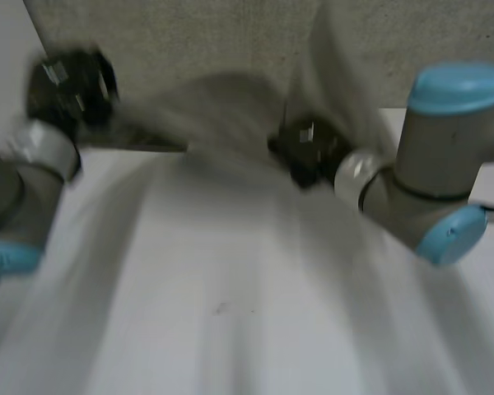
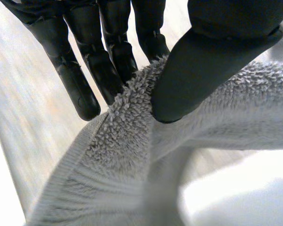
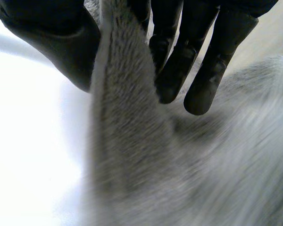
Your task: Fold the towel.
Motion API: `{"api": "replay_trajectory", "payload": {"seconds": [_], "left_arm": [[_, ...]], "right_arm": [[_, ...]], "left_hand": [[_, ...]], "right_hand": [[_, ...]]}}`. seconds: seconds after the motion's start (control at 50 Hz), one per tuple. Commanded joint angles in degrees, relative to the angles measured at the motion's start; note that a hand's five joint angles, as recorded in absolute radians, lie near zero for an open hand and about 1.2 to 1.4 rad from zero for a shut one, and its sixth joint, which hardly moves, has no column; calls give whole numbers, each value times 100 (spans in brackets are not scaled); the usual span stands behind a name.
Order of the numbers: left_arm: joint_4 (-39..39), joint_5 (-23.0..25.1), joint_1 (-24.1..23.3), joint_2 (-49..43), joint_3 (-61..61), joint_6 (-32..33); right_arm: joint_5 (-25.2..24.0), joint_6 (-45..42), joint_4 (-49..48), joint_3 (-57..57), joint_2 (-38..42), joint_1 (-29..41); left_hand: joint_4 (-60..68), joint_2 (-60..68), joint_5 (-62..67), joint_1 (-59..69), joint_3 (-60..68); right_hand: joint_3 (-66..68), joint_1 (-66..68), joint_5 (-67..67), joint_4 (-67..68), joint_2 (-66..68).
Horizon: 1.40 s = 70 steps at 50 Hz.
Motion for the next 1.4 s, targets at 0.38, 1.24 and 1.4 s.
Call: {"api": "replay_trajectory", "payload": {"seconds": [0.38, 1.24, 1.4], "left_arm": [[-333, 360, 60, -27, -1822, 22], [-306, 378, 350, -44, -1972, 22], [-271, 387, 359, -466, -1937, 48]], "right_arm": [[276, 548, -482, 2934, -1107, -1137], [-383, 952, -2547, 5272, -2003, -2596], [-655, 944, -2539, 5316, -2442, -3491]], "left_hand": [[1025, 1022, 1148, 1189, 1034], [1025, 1022, 1148, 1189, 1034], [-2808, -2811, -2685, -2644, -2799]], "right_hand": [[-4979, -5009, -4972, -4991, -4951], [1256, 1226, 1263, 1243, 1283], [1256, 1226, 1263, 1243, 1283]]}}
